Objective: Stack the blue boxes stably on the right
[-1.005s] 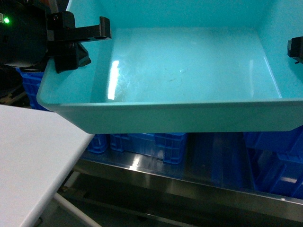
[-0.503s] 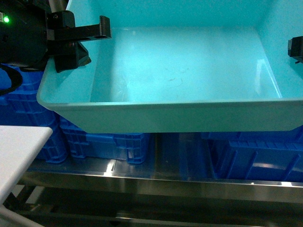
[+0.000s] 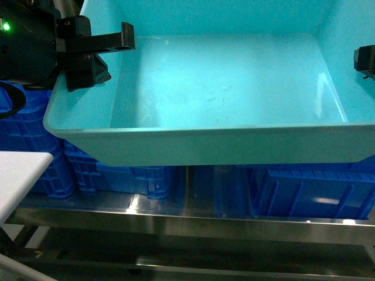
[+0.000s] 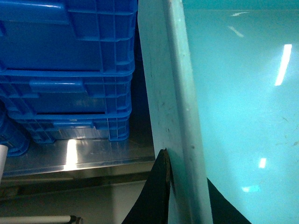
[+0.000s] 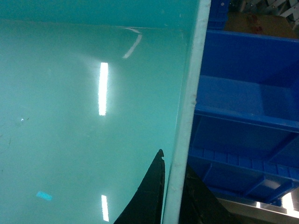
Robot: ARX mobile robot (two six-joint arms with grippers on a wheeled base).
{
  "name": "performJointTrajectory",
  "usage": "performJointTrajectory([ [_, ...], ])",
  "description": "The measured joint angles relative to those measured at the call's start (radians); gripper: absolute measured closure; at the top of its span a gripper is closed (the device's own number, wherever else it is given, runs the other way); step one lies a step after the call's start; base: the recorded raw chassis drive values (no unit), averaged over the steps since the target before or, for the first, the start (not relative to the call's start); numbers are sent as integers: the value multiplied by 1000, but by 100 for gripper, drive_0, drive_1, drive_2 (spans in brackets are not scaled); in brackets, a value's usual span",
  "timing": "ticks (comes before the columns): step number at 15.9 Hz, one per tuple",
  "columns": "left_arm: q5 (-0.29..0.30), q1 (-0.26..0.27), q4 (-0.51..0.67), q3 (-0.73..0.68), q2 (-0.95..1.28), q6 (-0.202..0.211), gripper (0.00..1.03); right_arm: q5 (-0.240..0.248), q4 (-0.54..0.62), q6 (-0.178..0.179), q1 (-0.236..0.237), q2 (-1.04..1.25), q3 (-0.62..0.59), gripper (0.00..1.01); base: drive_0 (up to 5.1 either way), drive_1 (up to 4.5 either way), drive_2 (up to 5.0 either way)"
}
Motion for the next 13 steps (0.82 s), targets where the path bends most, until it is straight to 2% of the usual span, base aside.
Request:
performJointTrajectory([
  [2,0,-1,3,0,0,0,98,0,2,-1,0,-1,-2,94,-166,-166,-166],
  [13,-1,-1,-1,0,-1,0,98,0,-2,-1,0,-1,-2,94,387,34,-439],
])
